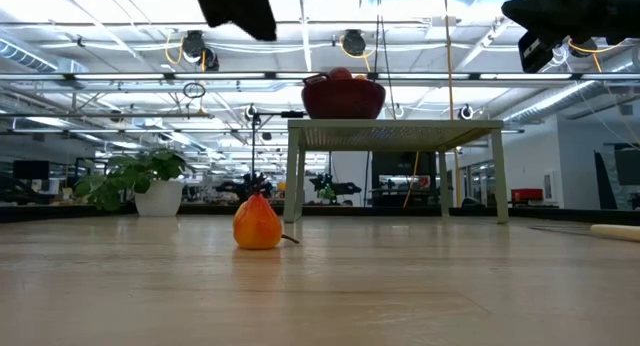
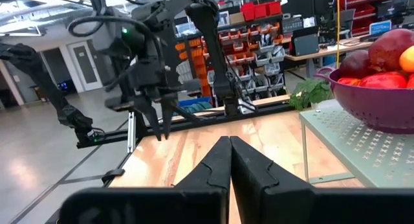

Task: Pick & Place Fruit
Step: Put the pear into the dark red colander on the shelf

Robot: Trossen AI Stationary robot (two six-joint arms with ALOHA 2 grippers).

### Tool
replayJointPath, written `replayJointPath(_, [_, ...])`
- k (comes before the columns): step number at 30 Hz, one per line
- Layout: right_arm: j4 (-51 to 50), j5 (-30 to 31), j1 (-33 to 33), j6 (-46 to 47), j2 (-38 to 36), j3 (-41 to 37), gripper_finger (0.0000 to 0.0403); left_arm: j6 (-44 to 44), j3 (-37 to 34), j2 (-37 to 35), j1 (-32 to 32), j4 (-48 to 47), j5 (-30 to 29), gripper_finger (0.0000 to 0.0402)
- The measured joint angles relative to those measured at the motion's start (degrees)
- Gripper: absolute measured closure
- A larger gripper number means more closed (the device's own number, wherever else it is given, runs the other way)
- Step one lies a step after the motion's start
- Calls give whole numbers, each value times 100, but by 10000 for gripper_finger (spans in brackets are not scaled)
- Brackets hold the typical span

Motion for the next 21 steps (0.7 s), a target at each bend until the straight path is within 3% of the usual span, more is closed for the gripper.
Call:
replayJointPath(8, [-22, -2, -1, -2, 0, 0, 403, 388, 1, 433, 214, -179, -23, 215])
replayJointPath(13, [-22, -2, 0, -2, 0, -2, 403, 371, -1, 761, 370, -438, 274, 142])
replayJointPath(21, [-24, -4, 1, -1, 0, 0, 403, 754, -1, 1133, 517, -607, 552, 89])
